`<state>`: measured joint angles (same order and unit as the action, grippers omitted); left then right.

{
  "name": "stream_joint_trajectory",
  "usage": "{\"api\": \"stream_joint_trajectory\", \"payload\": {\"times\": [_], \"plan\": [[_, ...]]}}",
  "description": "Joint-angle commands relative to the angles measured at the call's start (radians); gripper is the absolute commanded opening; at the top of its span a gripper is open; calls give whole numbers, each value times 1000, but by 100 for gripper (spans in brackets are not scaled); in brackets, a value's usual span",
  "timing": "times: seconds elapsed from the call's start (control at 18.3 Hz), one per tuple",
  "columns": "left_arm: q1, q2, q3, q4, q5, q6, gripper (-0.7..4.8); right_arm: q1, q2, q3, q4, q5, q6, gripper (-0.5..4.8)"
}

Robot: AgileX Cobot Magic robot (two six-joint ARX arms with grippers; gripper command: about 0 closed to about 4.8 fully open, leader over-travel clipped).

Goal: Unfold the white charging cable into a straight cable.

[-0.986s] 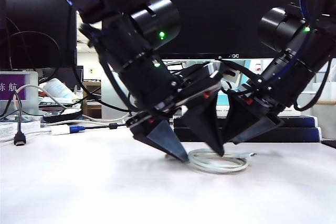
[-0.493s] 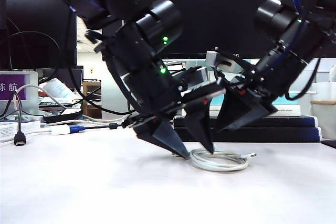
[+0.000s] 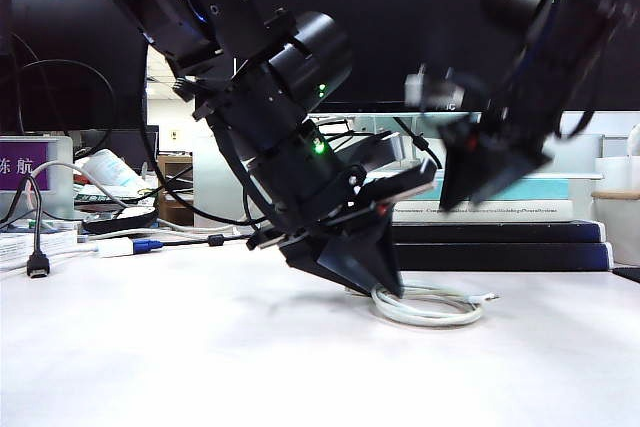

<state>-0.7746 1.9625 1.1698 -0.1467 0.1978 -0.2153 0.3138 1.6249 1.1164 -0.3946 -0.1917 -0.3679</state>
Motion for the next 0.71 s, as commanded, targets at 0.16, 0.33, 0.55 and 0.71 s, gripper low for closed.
{"api": "stream_joint_trajectory", "payload": {"times": [0.16, 0.33, 0.55, 0.71], "plan": [[-2, 37, -26, -233, -154, 174, -4, -15, -148, 43, 12, 13, 4, 275], [-1, 19, 5, -264, -242, 290, -4, -15, -195, 43, 2, 25, 4, 275], [-1, -114, 51, -299, -322, 374, -4, -16, -245, 43, -62, 124, -2, 275], [-1, -293, 51, -306, -336, 412, -4, -23, -283, 44, -101, 86, 2, 275]]}}
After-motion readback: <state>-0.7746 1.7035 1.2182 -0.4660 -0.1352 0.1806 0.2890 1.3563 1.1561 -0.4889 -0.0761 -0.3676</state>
